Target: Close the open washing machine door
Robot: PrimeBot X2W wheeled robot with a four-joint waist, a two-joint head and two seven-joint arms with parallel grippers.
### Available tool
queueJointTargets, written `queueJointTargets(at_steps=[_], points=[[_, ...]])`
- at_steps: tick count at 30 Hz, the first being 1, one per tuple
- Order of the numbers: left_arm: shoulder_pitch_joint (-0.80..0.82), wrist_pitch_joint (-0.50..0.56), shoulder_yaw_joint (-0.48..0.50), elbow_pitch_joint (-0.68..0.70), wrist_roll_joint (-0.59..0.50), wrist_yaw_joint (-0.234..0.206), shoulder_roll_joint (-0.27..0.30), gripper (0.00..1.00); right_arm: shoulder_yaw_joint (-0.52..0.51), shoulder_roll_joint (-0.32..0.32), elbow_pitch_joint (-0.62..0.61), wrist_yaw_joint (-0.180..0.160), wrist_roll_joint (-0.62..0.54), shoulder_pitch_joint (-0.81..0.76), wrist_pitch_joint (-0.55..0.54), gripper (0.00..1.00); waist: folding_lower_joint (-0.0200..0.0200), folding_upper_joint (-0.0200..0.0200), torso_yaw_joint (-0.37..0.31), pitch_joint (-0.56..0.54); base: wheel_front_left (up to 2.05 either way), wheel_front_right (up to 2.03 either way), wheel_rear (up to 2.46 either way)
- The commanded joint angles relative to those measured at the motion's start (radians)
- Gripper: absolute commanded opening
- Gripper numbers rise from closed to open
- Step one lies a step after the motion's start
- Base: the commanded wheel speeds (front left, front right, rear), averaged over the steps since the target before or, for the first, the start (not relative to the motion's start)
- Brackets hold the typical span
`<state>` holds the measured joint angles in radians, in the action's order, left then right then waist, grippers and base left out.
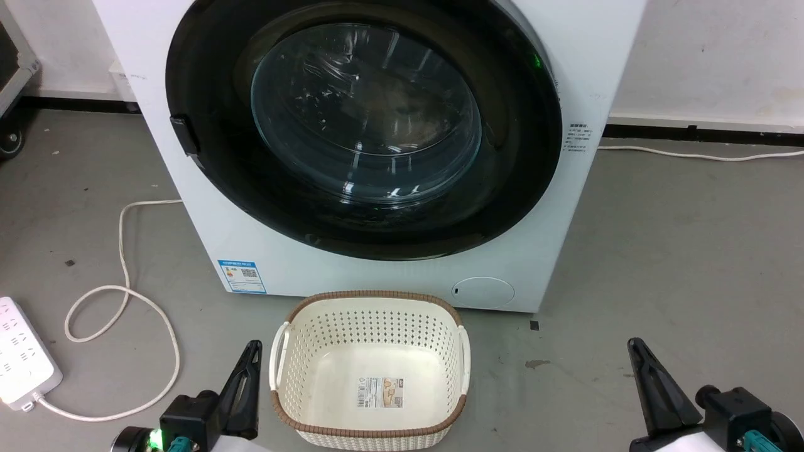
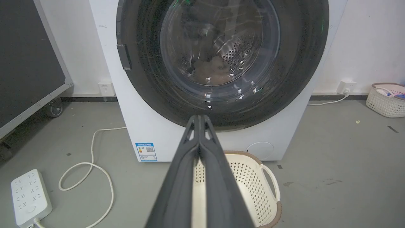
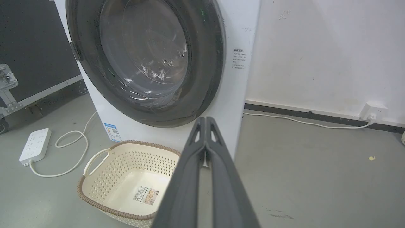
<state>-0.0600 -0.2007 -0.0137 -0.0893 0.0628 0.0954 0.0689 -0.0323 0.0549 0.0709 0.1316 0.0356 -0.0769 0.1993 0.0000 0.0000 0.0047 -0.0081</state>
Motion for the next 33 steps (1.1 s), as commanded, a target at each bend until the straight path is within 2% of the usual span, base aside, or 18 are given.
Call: queueJointTargets(at_steps=[1,33], points=[[0.013,0.008,0.003,0.006,-0.007,-0.007,-0.004,0.00,0.001,-0.001,-0.007,0.000,-0.006,0.014,-0.006,0.00,0.0000,0.0000,0.000,0.000,0.00,0.00,0.00],[0.030,0.077,0.007,0.036,-0.027,-0.039,-0.009,0.00,0.012,-0.002,-0.030,0.000,-0.017,0.037,-0.075,0.00,0.0000,0.0000,-0.002,0.003,0.00,0.00,0.00]])
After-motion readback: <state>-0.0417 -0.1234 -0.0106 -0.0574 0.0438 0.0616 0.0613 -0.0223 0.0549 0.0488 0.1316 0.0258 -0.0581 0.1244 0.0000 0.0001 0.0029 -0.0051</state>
